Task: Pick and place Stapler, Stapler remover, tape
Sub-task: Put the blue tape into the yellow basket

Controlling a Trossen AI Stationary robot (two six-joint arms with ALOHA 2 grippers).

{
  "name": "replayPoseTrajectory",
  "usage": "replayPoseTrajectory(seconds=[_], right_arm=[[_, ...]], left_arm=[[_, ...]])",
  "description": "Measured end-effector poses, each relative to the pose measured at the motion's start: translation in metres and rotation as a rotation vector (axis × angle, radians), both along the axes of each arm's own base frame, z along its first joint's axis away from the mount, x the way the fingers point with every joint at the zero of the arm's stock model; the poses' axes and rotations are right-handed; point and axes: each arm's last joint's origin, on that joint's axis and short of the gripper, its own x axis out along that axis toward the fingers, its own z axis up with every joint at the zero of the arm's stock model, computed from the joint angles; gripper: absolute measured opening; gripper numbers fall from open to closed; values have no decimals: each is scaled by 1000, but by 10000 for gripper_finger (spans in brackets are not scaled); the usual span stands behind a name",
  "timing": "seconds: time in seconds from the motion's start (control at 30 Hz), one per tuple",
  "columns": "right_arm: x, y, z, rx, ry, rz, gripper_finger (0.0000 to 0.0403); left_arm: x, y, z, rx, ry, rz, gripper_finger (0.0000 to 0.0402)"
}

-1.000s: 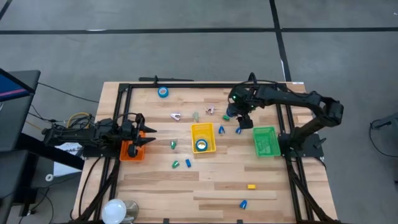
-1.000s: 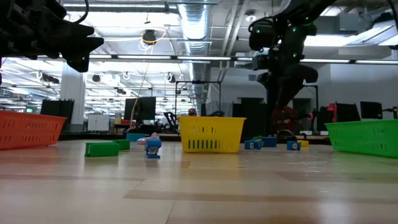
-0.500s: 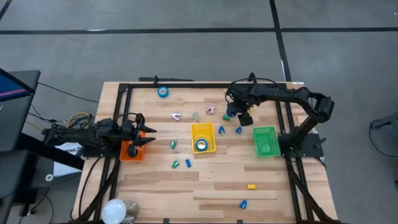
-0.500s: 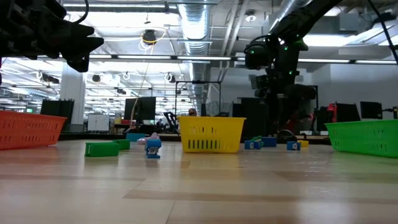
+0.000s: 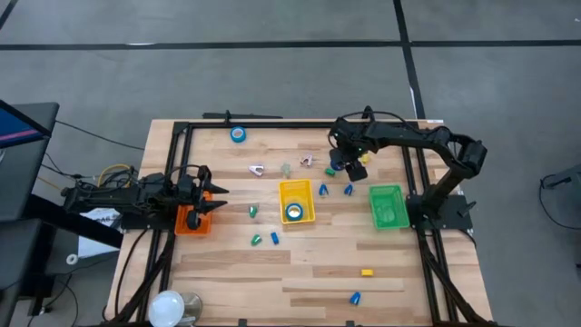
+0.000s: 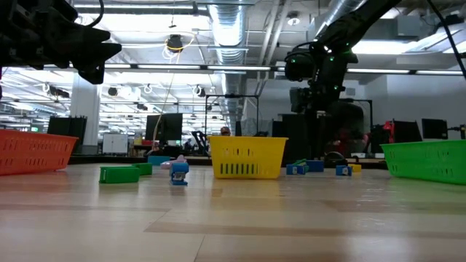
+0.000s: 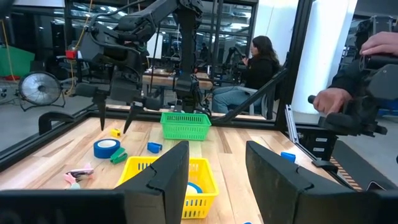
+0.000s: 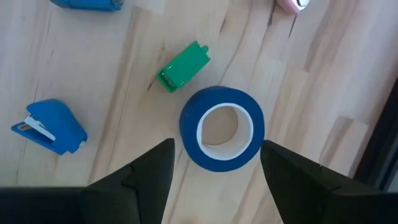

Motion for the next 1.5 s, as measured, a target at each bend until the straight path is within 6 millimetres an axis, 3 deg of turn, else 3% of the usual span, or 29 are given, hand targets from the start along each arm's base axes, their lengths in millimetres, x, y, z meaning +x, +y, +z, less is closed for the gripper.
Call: replayPoseTrajectory(seconds=[0.33, 0.87, 1.17, 1.5], right_arm=[[-5, 12, -19, 11, 28, 25, 230], [-6, 4, -19, 1, 1, 0, 230], [3, 0, -44, 56, 102, 3, 230], [10, -4, -50, 71, 123, 4, 181]], left_arm=[[0, 0, 1, 0, -7, 0, 150], [0, 0, 1, 0, -15, 0, 150], [0, 0, 2, 0, -20, 0, 150], [0, 0, 2, 0, -20, 0, 150]])
